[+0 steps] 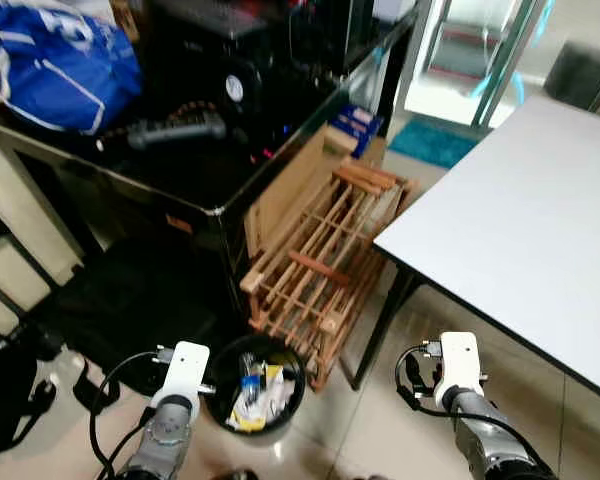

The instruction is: Picking trash to rubbish bin

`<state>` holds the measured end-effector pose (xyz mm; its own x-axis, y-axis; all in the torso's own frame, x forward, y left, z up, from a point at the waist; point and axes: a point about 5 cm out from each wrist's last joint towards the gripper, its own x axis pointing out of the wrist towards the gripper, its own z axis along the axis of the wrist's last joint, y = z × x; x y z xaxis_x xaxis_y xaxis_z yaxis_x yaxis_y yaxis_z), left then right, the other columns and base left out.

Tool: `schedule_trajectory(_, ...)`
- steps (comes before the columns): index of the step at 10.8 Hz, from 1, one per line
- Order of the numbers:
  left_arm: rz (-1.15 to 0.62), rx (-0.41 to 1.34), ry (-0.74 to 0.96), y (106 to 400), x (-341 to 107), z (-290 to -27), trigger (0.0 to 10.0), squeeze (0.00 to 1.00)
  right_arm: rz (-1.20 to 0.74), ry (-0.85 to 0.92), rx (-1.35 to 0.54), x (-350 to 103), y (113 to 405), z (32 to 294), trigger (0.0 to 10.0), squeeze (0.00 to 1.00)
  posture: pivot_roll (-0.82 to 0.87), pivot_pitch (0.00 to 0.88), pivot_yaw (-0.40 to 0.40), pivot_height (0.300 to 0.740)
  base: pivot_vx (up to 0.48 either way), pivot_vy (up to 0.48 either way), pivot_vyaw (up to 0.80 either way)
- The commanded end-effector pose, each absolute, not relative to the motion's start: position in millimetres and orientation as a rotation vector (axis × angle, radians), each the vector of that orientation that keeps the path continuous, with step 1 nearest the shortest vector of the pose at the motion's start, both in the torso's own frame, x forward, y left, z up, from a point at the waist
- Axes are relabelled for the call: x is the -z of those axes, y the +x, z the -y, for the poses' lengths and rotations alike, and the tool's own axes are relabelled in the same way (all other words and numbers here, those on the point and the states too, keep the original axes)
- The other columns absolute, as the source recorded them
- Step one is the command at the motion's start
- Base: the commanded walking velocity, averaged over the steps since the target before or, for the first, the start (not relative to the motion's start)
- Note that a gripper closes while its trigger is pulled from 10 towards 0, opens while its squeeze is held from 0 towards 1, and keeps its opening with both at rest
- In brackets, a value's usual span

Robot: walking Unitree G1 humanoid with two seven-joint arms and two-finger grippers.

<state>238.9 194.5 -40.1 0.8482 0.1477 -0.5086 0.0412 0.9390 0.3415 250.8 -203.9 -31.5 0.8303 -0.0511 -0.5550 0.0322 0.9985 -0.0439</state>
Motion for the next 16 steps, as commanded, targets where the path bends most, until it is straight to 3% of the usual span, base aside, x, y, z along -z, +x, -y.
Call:
schedule_trajectory(1,-0.61,-0.058,0.347,229.9,47.6,-195.9,10.0,0.0,-0.599,-0.026,0.061,33.5,249.5,204.4,10.0,0.0,-0.05,0.02,0.035,0.74,0.0,0.0,0.0)
schedule_trajectory(16,-0.62,-0.033,0.368,239.3,44.1,-190.7,10.0,0.0,-0.6,-0.046,0.031,30.6,258.6,195.5,10.0,0.0,-0.04,0.043,0.031,0.74,0.0,0.0,0.0)
